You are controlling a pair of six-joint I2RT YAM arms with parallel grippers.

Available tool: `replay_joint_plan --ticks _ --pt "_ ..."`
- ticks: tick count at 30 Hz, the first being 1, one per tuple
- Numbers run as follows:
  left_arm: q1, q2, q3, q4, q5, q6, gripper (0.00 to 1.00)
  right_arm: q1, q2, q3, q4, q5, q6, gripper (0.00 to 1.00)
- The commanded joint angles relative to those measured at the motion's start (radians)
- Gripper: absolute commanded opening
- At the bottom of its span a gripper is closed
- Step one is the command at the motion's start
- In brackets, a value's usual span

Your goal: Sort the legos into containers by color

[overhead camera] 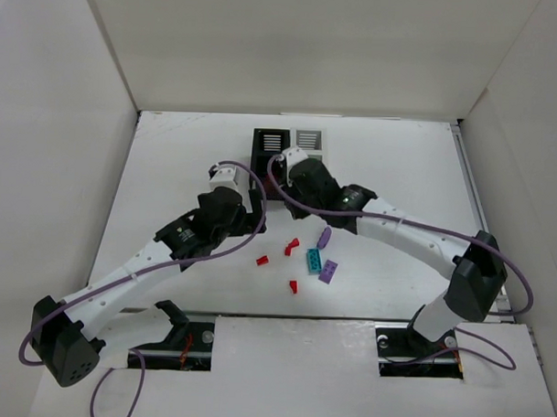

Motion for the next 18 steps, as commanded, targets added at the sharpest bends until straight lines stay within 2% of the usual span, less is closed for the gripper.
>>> replay_joint_plan --ticks 1,6,11,16,18 --pt "0.019 0.003 0.038 0.046 0.026 0.021 1.0 -0.052 -0.013 0.13 0.021 0.053 -0.047 0.19" --pt "0.087 0.04 0.038 0.085 0.116 0.03 1.0 -0.153 0.09 0.271 0.046 0.05 -0.066 0.19" --pt "0.096 0.061 0.038 0.085 0.107 0.042 1.0 -0.219 0.2 0.387 0.034 0.032 -0.066 0.19" --pt "0.105 0.071 0.038 0.085 0.118 0.042 1.0 -0.256 0.263 0.405 0.025 0.022 -0.056 0.19" --pt "0.105 0.083 0.038 0.085 0.127 0.042 1.0 -0.276 0.274 0.405 0.025 0.012 -0.046 0.23"
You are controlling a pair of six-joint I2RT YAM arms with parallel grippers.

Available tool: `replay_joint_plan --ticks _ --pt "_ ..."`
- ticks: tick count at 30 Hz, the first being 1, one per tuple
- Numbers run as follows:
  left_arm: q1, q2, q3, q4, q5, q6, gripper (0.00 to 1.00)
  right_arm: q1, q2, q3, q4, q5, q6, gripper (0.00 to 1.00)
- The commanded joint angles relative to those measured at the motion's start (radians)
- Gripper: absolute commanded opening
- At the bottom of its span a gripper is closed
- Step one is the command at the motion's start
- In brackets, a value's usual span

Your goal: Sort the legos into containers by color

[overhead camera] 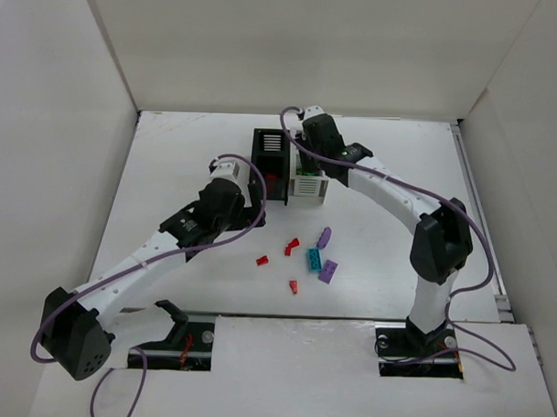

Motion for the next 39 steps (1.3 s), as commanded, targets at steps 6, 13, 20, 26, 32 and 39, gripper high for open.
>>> replay_joint_plan --ticks 6,13,20,26,32,39 --pt "0.005 0.039 0.038 -0.007 0.025 0.015 1.0 -0.018 -0.016 0.046 0.013 -0.022 0.013 0.52" --pt "0.005 0.082 0.019 -0.007 0.065 0.004 1.0 -0.018 -0.108 -0.007 0.022 -0.013 0.071 0.57" --pt "-0.053 0.131 -0.035 -0.035 0.097 -0.057 0.99 -0.036 -0.306 -0.236 0.033 0.059 0.196 0.57" --pt "-0.131 0.247 -0.056 -0.035 0.079 -0.106 0.89 -0.036 -0.408 -0.386 -0.011 0.091 0.258 0.57" --pt "-0.156 0.294 -0.088 0.02 0.119 -0.117 0.81 -0.046 -0.461 -0.466 -0.021 0.091 0.292 0.57" --pt "-0.165 0.344 -0.11 0.02 0.119 -0.127 0.73 -0.046 -0.481 -0.485 -0.021 0.1 0.302 0.57"
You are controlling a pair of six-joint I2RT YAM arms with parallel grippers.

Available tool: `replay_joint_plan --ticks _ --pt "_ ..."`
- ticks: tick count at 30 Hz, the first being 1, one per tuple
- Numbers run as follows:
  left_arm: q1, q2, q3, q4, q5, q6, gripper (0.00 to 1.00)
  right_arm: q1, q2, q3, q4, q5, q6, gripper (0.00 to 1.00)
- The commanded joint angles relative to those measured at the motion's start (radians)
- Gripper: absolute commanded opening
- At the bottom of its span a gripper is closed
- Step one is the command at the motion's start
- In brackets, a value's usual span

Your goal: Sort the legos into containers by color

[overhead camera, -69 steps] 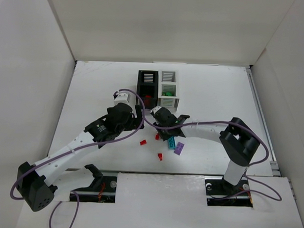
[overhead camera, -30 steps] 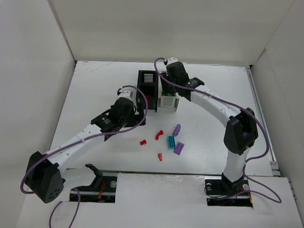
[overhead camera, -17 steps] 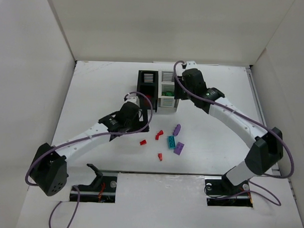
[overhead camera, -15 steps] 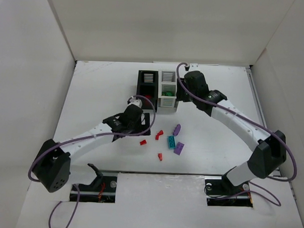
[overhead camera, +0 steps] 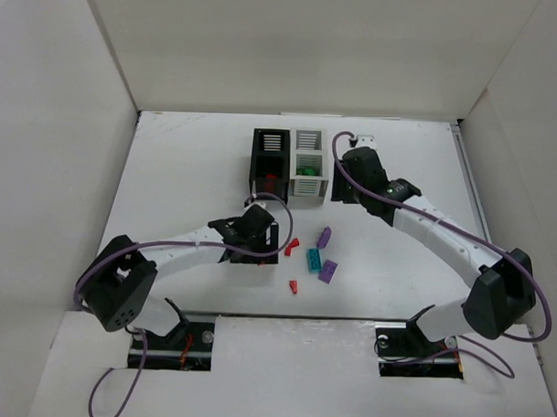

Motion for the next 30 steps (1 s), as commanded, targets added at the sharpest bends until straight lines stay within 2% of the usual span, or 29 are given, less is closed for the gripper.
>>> replay_joint_plan --ticks 1,7,10,11,16,21,25,30 --pt "-0.008 0.034 -0.017 0.011 0.003 -0.017 0.73 -0.006 -0.037 -0.001 0.017 0.023 0.023 0.57" --pt "-0.027 0.089 0.015 -0.003 -0.031 -0.017 0.63 -0.015 -0.037 -0.001 0.017 0.023 0.023 0.57" --pt "-0.037 0.11 0.026 -0.023 -0.054 -0.017 0.55 -0.015 -0.046 -0.01 0.017 0.032 0.023 0.57" --pt "-0.037 0.11 0.026 -0.035 -0.054 -0.017 0.47 -0.015 -0.046 -0.019 0.017 0.032 0.023 0.57" --pt "-0.057 0.11 0.035 -0.073 -0.075 -0.017 0.38 -0.015 -0.056 -0.028 0.017 0.032 0.023 0.57" --pt "-0.066 0.11 0.046 -0.102 -0.103 -0.027 0.3 -0.015 -0.074 -0.038 0.017 0.032 0.023 0.57" --pt "-0.088 0.11 0.072 -0.136 -0.115 -0.039 0.29 -0.015 -0.094 -0.047 0.017 0.032 0.032 0.57" --pt "-0.088 0.026 0.175 -0.21 -0.208 -0.06 0.29 -0.015 -0.126 -0.056 0.026 0.032 0.032 0.57"
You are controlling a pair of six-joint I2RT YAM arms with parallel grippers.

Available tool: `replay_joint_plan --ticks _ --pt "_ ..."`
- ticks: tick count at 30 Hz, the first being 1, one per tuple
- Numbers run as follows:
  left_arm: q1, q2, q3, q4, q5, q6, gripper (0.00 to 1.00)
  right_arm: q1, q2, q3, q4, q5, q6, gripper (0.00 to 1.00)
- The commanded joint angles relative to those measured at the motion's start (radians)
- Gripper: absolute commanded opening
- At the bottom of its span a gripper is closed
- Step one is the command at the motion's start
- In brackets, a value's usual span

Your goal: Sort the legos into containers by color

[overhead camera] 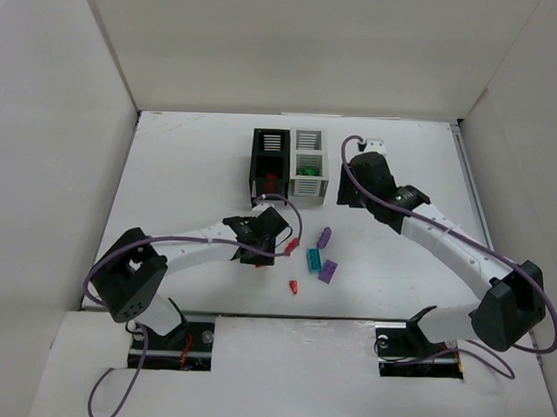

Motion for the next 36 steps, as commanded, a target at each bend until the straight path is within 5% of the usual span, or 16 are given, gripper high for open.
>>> replay_joint_plan --ticks 1,11,17,22,36 --pt "-0.003 -0.075 0.129 -0.088 -0.096 -0.024 0.29 -0.006 -0.048 -0.006 0.025 0.027 0.02 0.57" --pt "0.231 -0.017 0.539 -0.042 -0.199 0.206 0.31 -0.016 -0.113 -0.055 0.035 0.007 0.02 0.57" --pt "0.359 0.121 0.714 0.021 -0.14 0.307 0.31 -0.016 -0.113 -0.084 0.08 -0.027 0.032 0.57" --pt "0.359 0.241 0.852 -0.011 -0.131 0.335 0.31 -0.016 -0.088 -0.084 0.081 -0.027 0.042 0.57" --pt "0.35 0.273 0.794 0.007 -0.078 0.349 0.34 -0.016 0.01 -0.074 0.099 -0.056 0.042 0.57"
